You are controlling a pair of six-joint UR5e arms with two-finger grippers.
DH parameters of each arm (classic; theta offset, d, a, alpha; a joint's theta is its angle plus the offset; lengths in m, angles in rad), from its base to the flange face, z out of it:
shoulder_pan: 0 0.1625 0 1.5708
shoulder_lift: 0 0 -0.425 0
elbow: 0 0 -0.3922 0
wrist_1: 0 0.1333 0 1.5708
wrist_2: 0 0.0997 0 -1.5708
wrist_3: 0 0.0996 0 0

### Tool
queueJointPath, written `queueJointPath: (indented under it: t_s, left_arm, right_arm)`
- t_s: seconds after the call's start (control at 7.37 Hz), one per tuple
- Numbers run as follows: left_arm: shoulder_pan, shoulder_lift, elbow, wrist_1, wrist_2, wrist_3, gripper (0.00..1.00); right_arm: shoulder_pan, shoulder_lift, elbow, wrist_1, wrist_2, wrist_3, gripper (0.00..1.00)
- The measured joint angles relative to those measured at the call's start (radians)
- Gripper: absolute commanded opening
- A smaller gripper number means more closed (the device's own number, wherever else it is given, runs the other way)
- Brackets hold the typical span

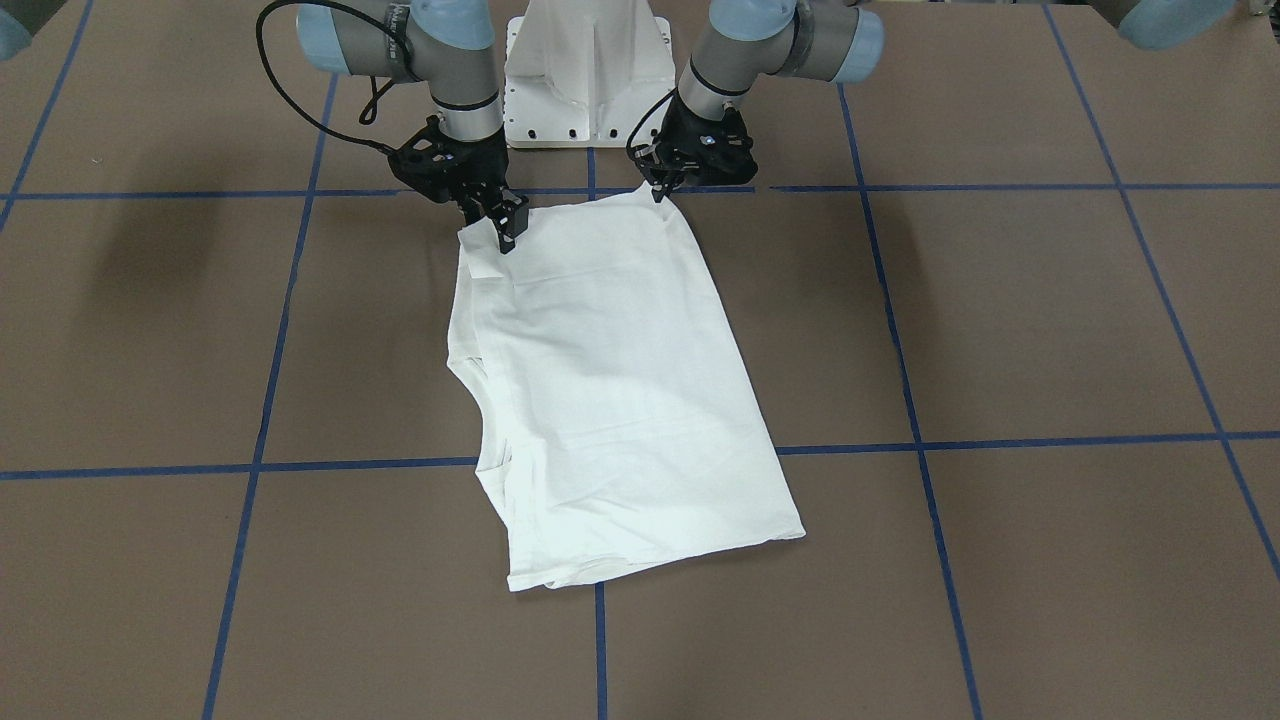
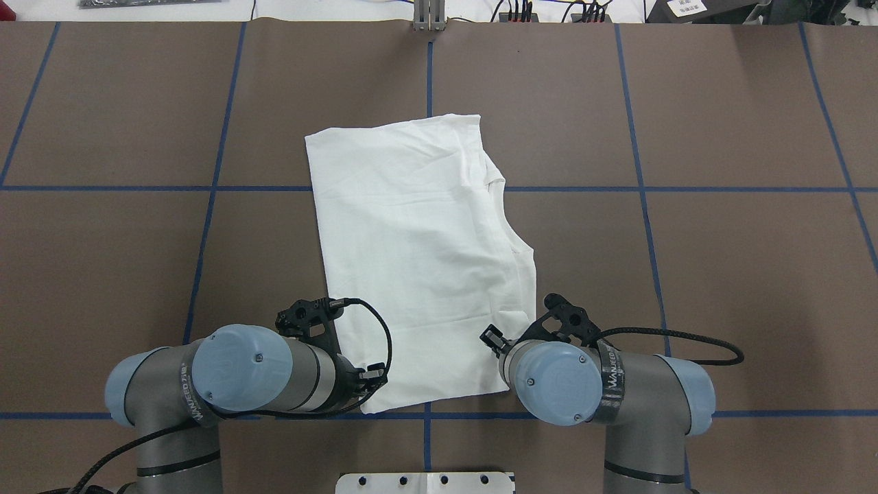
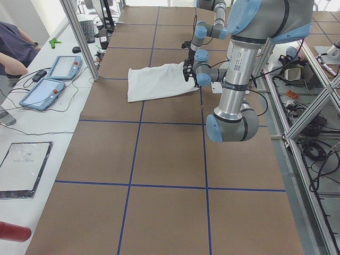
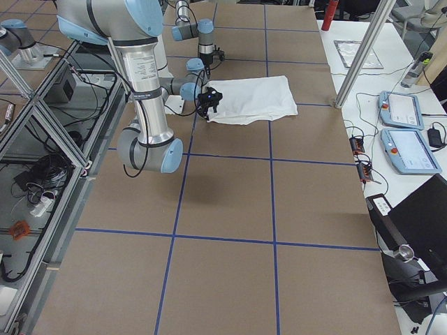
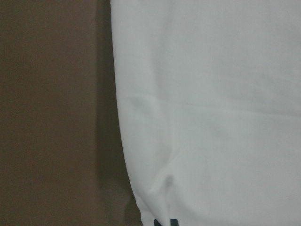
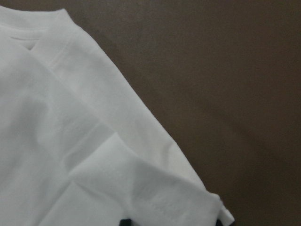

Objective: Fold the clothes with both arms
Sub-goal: 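Lower both grippers to the shirt corners nearest the robot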

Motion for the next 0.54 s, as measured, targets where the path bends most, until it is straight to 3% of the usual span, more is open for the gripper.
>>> queueJointPath:
  t_s: [0.54]
  left_arm:
    - [0.0, 0.0, -0.008, 0.0, -0.002, 0.003, 0.0]
  right_arm:
    - [0.005, 0.005, 0.005, -0.004, -0.002, 0.003, 0.0]
